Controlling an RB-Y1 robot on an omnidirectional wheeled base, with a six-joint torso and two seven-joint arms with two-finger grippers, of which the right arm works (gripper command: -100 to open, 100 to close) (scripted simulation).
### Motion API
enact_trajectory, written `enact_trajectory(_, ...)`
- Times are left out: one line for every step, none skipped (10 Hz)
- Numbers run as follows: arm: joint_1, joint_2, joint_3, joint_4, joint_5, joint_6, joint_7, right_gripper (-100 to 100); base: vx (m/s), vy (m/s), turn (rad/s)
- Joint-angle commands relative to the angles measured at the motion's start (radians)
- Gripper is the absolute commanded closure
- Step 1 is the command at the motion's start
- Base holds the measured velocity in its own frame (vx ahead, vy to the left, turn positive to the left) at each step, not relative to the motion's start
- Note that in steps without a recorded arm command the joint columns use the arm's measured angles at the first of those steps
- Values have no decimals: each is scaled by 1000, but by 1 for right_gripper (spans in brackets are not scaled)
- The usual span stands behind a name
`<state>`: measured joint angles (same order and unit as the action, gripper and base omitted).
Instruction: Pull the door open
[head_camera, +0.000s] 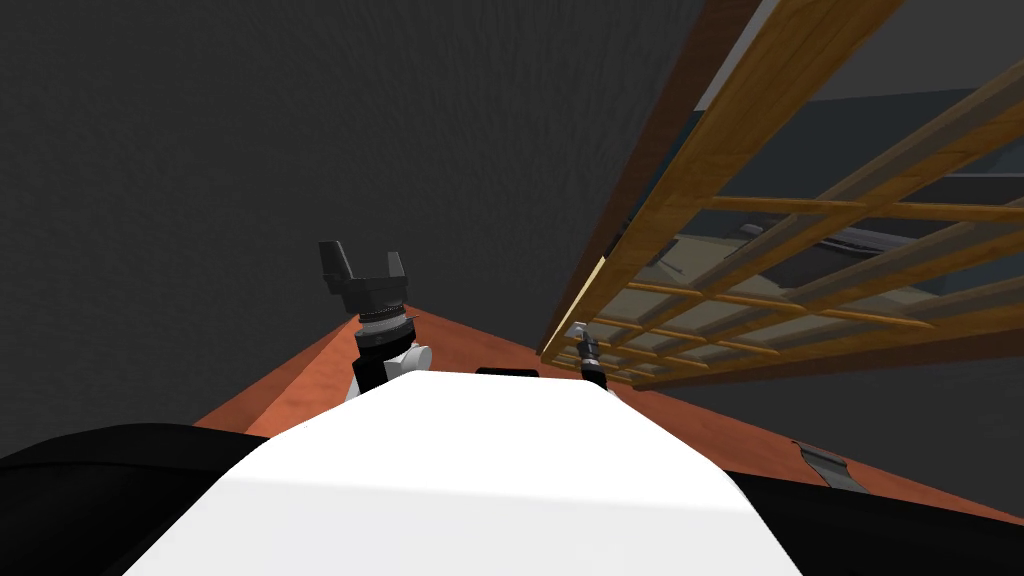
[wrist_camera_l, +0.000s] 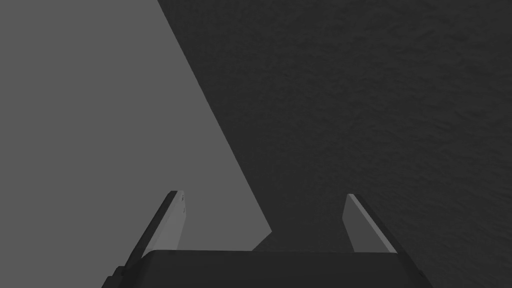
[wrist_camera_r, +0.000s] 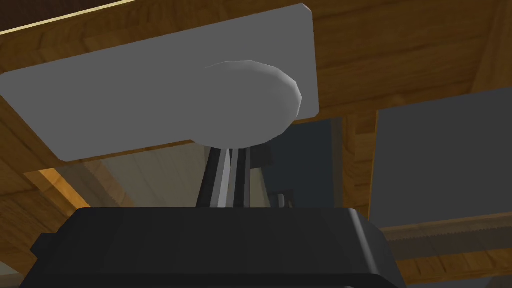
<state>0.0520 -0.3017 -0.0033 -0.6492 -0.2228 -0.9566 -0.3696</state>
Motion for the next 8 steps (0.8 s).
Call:
enact_trajectory(-2,3,6,-3,-13,3,-39,-100,-38,-34,12)
enact_trajectory(-3,4,10,-5,-20,5,-60,-100,-38,-10,8)
enact_trajectory(-4,6,14,-7,-30,7,-87,-100,-53,23,52)
enact_trajectory(-5,8,19,-10,-39,10,-117,-100,-54,21,35)
enact_trajectory(-7,10,25,-12,-51,13,-146,-100,-60,6,19)
enact_trajectory(-9,12,31,-15,-64,16,-175,-100,-67,-1,31)
enact_trajectory(-9,12,31,-15,-64,16,-186,-100,-44,-2,7)
enact_trajectory(-11,15,37,-19,-78,19,-224,-100,-41,-11,15)
